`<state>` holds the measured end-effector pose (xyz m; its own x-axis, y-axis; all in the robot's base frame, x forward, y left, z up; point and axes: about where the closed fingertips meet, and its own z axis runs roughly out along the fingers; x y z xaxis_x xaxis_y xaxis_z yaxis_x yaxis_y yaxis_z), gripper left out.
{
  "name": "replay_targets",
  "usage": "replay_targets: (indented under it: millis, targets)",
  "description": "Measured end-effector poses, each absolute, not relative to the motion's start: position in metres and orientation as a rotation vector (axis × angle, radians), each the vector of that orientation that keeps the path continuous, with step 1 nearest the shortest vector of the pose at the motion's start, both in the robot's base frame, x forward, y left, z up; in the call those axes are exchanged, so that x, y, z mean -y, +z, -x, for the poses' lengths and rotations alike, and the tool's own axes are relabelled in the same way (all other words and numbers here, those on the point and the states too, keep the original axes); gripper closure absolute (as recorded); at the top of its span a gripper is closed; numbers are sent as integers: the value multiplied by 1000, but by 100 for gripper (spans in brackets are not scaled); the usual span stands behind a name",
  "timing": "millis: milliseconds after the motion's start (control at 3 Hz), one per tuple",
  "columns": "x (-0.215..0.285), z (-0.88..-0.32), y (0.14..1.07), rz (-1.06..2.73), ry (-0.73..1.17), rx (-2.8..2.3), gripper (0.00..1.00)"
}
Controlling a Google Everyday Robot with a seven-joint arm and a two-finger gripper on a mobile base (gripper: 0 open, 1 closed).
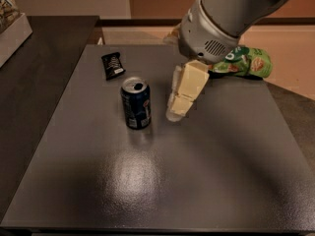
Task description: Move pepsi can near rxbar chocolate
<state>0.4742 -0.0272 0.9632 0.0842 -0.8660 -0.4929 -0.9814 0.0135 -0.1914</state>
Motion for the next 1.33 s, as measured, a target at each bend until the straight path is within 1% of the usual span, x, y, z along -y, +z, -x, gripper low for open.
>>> replay_targets:
  millis: [667,1333]
  targets:
    - [-10,-472,934,1972,353,-1773,0]
    - [-28,-481,911,1990,464,-1787,0]
